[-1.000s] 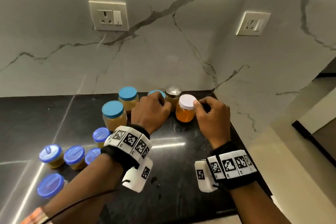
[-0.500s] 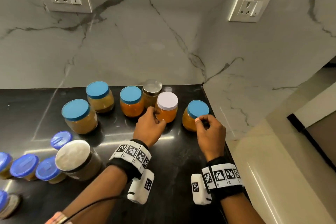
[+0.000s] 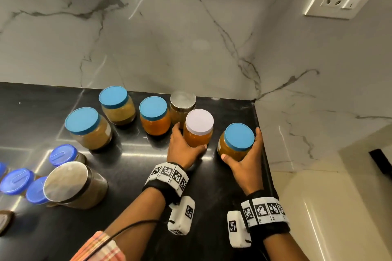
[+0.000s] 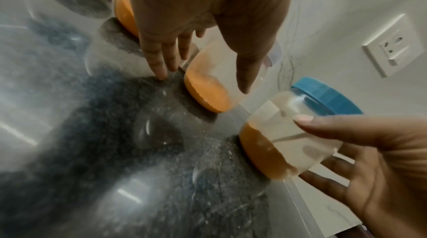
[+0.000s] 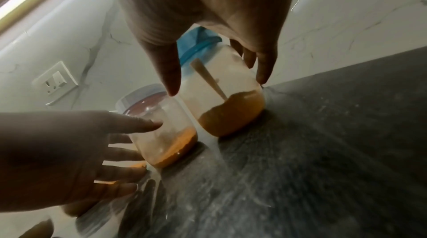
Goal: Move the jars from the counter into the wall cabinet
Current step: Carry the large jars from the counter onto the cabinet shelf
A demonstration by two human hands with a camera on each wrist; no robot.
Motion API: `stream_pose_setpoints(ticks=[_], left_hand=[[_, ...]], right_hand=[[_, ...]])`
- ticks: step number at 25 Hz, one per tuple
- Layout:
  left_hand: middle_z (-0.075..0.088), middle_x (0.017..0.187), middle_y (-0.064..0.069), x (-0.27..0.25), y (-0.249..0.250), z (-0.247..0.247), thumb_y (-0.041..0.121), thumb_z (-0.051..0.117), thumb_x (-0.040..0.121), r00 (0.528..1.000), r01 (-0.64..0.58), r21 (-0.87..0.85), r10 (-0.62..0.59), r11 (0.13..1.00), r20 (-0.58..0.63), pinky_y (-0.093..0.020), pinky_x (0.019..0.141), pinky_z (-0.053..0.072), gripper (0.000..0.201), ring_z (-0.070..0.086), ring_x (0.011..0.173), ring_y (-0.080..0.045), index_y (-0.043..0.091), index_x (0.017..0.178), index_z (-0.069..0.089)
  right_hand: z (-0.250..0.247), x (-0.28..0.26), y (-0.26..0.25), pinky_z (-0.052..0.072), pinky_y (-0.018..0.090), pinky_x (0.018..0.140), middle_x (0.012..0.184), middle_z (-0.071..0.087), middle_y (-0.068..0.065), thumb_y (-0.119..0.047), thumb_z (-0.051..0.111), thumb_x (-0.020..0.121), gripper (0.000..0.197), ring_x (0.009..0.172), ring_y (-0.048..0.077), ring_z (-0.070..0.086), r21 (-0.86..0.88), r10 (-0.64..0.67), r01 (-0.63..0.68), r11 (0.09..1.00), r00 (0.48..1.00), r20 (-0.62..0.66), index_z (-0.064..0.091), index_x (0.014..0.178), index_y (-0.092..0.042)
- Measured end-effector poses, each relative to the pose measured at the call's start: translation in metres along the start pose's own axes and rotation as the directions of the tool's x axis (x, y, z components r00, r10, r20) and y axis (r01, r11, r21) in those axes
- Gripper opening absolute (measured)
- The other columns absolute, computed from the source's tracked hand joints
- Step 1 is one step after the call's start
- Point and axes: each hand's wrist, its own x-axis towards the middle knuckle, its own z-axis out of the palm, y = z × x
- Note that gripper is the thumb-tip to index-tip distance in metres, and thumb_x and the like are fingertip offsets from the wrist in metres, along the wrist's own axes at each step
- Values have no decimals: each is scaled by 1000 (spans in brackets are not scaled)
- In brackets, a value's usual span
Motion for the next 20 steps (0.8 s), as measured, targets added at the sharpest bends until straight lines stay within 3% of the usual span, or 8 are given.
stream_pose_setpoints(ticks=[3,6,12,16,20], left_hand=[[38,145,-3,6,4,9,23,86,58,1000,-19,-70,18,997,-13,-46,108,36,111,38,133,-24,28,144,15],[46,139,-4,6,8,14,24,86,59,999,-54,-44,54,998,3,-41,105,39,101,44,128,-24,22,139,24],[45,139,-1,-21,1,-8,29,85,60,990,-134,-48,136,990,44,-38,102,40,97,45,127,-22,23,138,27],[44,139,2,-47,-2,-44,33,85,58,972,-222,-99,228,970,51,-41,102,43,96,45,126,-19,28,136,28],[44,137,6,-76,0,-93,38,84,59,931,-352,-145,362,924,44,-38,100,43,92,46,122,-15,30,135,31]], right_hand=[[0,6,4,24,28,111,155,16,-6,-2,84,62,128,142,12,21,44,61,-62,997,998,18,-4,149,-34],[-5,5,5,26,34,113,155,18,-6,-6,86,59,130,142,14,23,45,67,-67,997,998,14,-3,148,-37],[-8,-30,-3,32,42,113,151,26,-3,-7,86,60,127,139,18,30,53,78,-76,996,996,-43,-1,148,-37],[1,-65,-21,32,35,108,151,24,-4,-8,84,63,122,139,17,29,81,18,-11,997,996,-90,1,149,-35],[8,-101,-54,35,29,105,144,28,-10,-3,82,67,119,131,9,33,154,-140,161,975,981,-133,2,149,-33]])
